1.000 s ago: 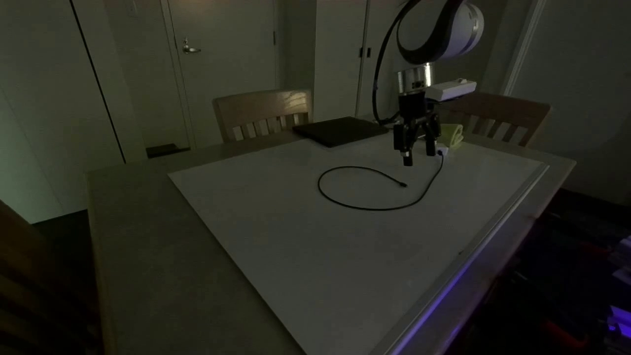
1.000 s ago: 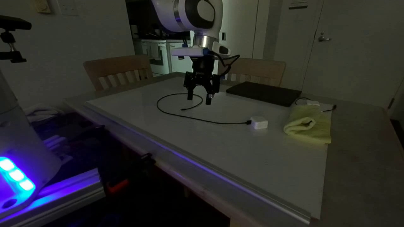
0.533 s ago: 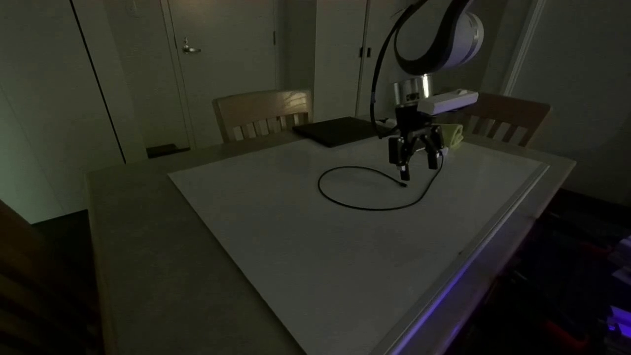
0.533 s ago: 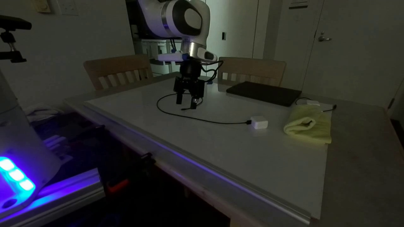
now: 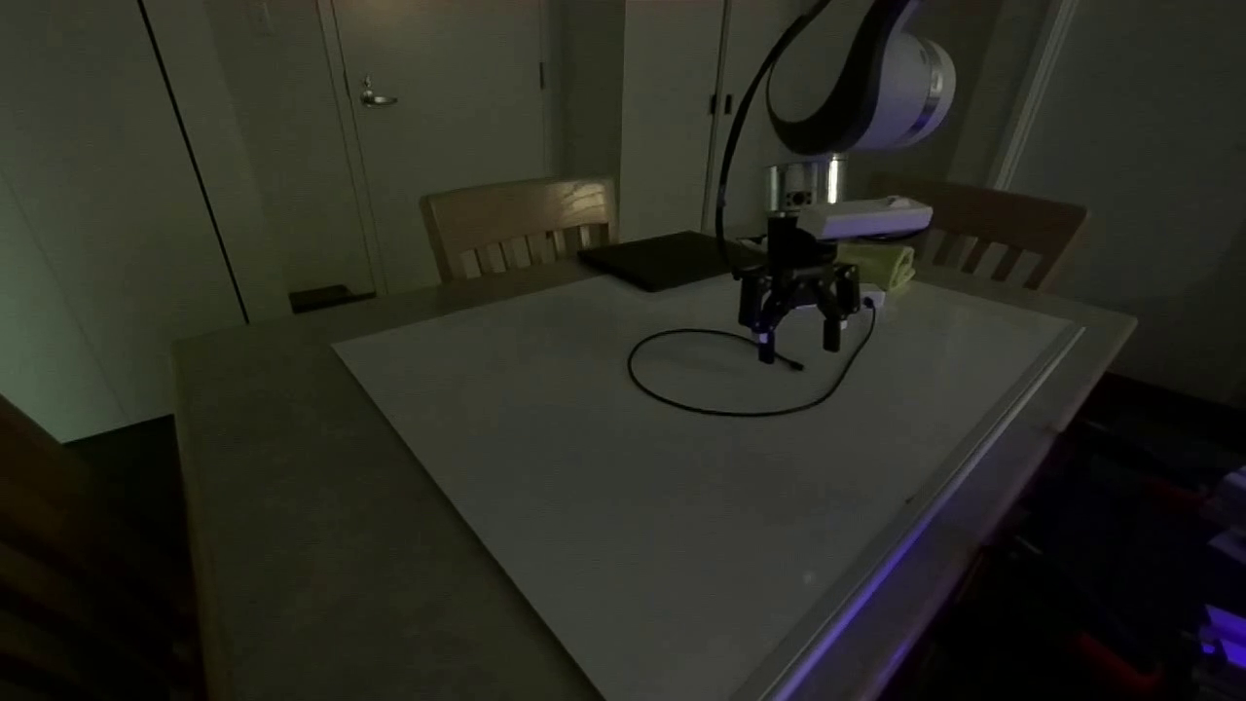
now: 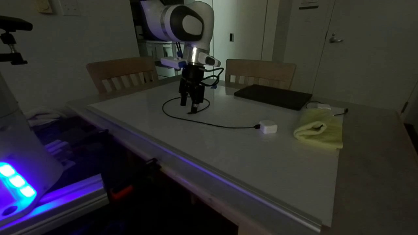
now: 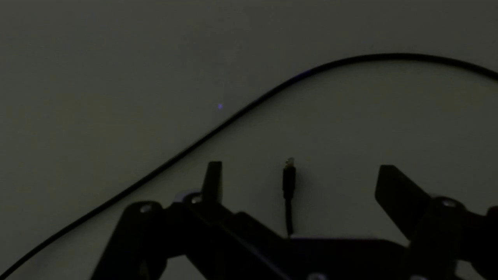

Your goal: Stretch out the ends of the charger at opposite sides

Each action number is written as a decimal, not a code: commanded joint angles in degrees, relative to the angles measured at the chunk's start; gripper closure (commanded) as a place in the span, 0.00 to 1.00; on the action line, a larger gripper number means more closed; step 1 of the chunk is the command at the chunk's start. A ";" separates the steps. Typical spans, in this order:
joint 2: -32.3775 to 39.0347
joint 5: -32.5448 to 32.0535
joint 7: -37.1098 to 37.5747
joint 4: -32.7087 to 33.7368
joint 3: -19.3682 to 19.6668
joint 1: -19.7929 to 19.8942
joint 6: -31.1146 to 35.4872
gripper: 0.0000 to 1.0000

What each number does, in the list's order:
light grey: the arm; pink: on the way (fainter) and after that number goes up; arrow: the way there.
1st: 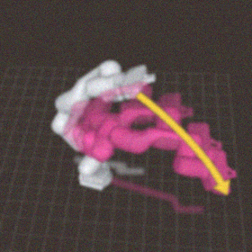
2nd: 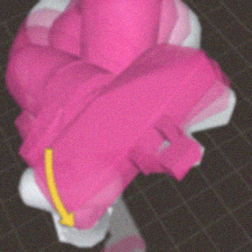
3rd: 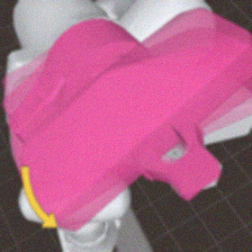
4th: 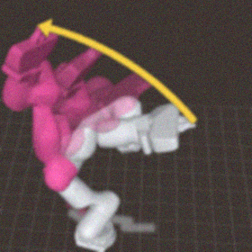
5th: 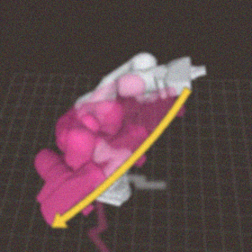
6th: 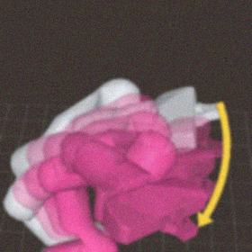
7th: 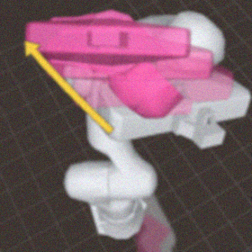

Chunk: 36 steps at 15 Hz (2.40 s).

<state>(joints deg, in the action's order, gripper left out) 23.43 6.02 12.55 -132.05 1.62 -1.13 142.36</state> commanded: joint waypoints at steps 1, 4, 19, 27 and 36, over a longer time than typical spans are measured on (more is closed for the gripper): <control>3.60 3.01 -1.40 3.02 -0.63 1.69 0.02 0.00; 6.00 1.86 -1.38 5.95 -0.20 1.25 -0.45 0.00; 7.00 2.32 -8.75 8.47 -1.05 3.33 -3.70 0.78; 5.79 1.45 -11.79 7.31 -2.52 2.60 -3.09 0.99; 5.41 -9.42 -17.39 8.95 -3.23 -0.65 -4.23 0.99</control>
<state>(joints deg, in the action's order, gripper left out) 28.80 -3.38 -5.03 -123.25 -1.44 -1.96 138.32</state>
